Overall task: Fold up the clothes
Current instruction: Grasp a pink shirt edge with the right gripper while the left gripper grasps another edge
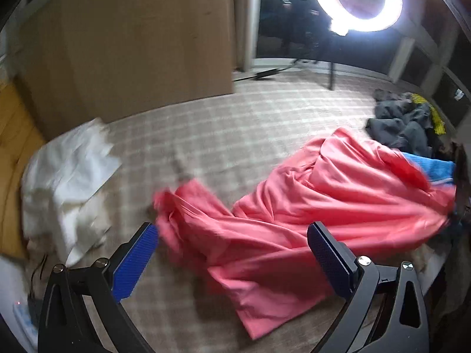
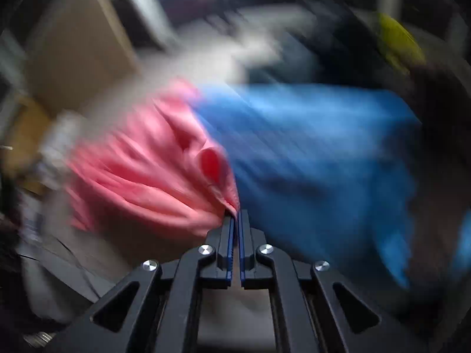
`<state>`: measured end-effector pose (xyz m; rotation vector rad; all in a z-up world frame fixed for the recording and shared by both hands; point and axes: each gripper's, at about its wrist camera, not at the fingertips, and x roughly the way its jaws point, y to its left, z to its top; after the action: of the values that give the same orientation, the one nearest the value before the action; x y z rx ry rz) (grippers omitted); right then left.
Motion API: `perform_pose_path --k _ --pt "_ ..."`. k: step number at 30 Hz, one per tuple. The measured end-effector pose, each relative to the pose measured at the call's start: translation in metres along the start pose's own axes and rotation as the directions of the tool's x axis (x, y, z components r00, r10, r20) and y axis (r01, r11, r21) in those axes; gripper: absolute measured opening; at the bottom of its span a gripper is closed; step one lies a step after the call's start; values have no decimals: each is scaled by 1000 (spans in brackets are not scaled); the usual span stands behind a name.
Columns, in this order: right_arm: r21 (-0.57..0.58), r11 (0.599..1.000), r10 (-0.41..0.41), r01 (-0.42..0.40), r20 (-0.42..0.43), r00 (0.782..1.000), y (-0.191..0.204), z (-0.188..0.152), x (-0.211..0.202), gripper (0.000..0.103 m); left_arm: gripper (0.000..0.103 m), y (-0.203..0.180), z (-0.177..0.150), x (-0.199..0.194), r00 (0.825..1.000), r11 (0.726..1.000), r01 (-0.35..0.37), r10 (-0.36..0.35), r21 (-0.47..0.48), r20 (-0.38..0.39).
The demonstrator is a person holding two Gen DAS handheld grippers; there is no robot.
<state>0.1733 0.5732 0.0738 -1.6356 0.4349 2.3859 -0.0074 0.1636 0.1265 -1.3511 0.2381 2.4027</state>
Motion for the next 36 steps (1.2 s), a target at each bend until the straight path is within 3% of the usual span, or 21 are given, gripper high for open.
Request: perform_pose_path --k 2,3,5,7,11,16,17,19,21,25,28,31,33,35,36 --pt "34 994 -107 107 -14 994 -14 -14 -4 7 102 -18 16 14 1000 998 18 -17 68 -10" --pt "45 995 -95 94 22 995 -14 -12 -8 12 102 -28 24 22 1000 994 27 -25 102 -15" --pt "56 998 -41 35 104 994 -8 -4 -15 49 102 -56 40 42 999 981 46 -43 189 -20" --pt "12 1000 2 -4 163 987 7 9 -9 59 102 -81 52 64 998 967 60 -53 247 -37" --pt "-62 998 2 7 144 990 22 33 21 59 102 -108 70 97 993 956 105 -84 273 -87" --pt "-116 993 22 -8 114 993 25 41 44 59 102 -97 67 104 992 962 101 -78 253 -102" --pt "-134 991 42 -26 114 993 28 42 45 44 102 -89 67 107 992 965 88 -62 248 -109" --pt "-164 982 109 -92 97 989 35 44 50 2 101 -77 68 112 992 969 63 -35 239 -120" --pt "-148 980 150 -136 89 985 37 43 43 2 101 -68 70 115 992 972 41 -13 229 -124" --pt "-58 986 164 -156 174 971 5 19 -19 2 102 -61 74 116 993 973 51 -25 225 -117" --pt "63 995 63 -74 167 984 -38 -3 -43 2 102 -73 79 125 991 961 79 -46 264 -128" --pt "106 993 -62 53 90 994 -53 -11 -37 4 102 -96 84 139 987 940 112 -68 321 -148" --pt "126 990 -67 57 81 994 -53 -9 -33 12 102 -117 86 149 985 918 131 -78 375 -152" --pt "113 993 -42 30 104 994 -47 -5 -32 35 102 -135 89 158 985 897 135 -76 421 -154" --pt "92 995 -43 31 124 991 -42 -2 -31 40 102 -142 92 163 984 887 141 -79 441 -157"
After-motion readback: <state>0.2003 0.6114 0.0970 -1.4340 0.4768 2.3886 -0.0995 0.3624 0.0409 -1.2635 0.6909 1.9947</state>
